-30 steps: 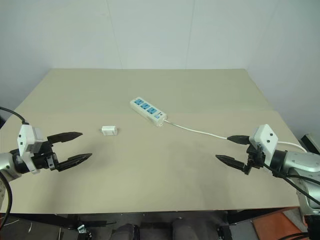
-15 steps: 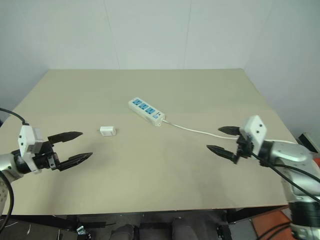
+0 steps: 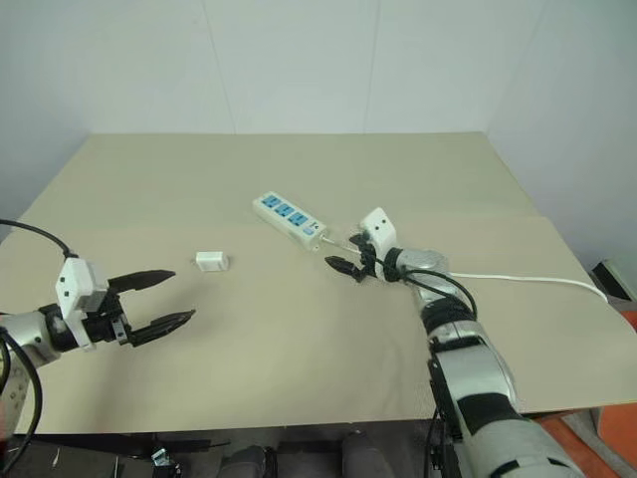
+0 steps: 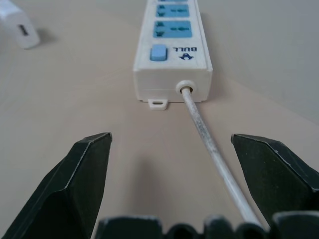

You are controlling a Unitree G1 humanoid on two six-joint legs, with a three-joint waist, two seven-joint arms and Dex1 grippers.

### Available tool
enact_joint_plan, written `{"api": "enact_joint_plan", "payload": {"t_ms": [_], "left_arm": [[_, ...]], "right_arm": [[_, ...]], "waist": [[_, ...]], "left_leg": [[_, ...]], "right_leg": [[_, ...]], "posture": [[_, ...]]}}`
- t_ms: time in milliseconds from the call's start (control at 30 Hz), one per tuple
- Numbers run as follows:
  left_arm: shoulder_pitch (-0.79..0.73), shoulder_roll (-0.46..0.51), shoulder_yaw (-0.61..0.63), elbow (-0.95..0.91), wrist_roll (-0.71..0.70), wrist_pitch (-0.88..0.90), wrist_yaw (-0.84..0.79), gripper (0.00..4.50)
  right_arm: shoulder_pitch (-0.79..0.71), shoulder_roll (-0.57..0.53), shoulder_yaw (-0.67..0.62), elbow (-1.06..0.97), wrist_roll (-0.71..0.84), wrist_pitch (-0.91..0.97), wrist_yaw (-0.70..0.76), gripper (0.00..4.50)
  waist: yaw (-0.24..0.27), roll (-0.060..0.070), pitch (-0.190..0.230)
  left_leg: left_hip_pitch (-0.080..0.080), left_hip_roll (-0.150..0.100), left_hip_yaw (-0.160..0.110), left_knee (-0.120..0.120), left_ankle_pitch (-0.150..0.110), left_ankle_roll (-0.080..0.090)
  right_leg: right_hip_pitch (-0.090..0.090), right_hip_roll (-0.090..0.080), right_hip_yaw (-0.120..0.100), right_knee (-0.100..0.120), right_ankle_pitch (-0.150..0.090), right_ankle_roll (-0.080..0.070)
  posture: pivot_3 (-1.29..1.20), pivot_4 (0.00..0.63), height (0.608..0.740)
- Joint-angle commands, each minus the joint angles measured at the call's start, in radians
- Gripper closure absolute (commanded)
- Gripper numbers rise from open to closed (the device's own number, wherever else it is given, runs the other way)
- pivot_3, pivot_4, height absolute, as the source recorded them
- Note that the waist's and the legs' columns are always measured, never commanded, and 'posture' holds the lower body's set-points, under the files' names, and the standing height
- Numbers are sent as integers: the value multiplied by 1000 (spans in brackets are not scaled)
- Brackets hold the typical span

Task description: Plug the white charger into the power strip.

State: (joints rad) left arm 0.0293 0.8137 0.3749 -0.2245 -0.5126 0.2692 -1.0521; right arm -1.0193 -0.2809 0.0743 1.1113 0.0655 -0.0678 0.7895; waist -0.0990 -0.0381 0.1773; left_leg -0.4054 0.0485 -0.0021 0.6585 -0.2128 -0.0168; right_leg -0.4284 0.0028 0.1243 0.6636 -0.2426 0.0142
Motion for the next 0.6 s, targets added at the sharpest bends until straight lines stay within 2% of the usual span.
{"api": "enact_joint_plan", "payload": {"t_ms": [33, 67, 167, 500, 533, 600], "left_arm": [[91, -7, 90, -101, -30, 17, 32, 13], [117, -8, 99, -115, -27, 15, 34, 13], [157, -11, 111, -135, -15, 13, 47, 0], [134, -4, 84, -120, -6, 4, 62, 0], [127, -3, 81, -114, -3, 3, 62, 0], [115, 1, 77, -100, 1, 3, 56, 0]], "right_arm": [[-69, 8, -8, 104, -44, -36, -60, 0], [-80, 11, -2, 124, -60, -33, -68, 0], [-98, 16, 6, 160, -93, -20, -71, 577], [-107, 40, 17, 172, -157, -34, -54, 4122], [-105, 41, 22, 170, -166, -41, -56, 4410], [-97, 38, 30, 158, -182, -63, -53, 4463]], "waist": [[-2, 0, 0], [-2, 0, 0], [-2, 0, 0], [-24, 0, 0], [-25, 0, 0], [-30, 0, 0]], "left_leg": [[0, 0, 0, 0, 0, 0], [0, -1, 0, 0, 0, 0], [1, 0, 0, 0, 0, 0], [6, 1, 0, 0, 0, 0], [6, 1, 0, 0, 0, 0], [6, 1, 0, 0, 0, 0]], "right_leg": [[0, -1, 0, 0, 0, 0], [0, -1, -1, 0, 0, 0], [1, -1, -2, 0, 0, 0], [5, 0, -2, 1, 0, 0], [5, 1, -2, 1, 0, 0], [5, 1, -2, 1, 0, 0]], "posture": [[0, 150, 740], [0, 150, 740], [0, 150, 740], [0, 150, 740], [0, 150, 740], [0, 150, 740]]}}
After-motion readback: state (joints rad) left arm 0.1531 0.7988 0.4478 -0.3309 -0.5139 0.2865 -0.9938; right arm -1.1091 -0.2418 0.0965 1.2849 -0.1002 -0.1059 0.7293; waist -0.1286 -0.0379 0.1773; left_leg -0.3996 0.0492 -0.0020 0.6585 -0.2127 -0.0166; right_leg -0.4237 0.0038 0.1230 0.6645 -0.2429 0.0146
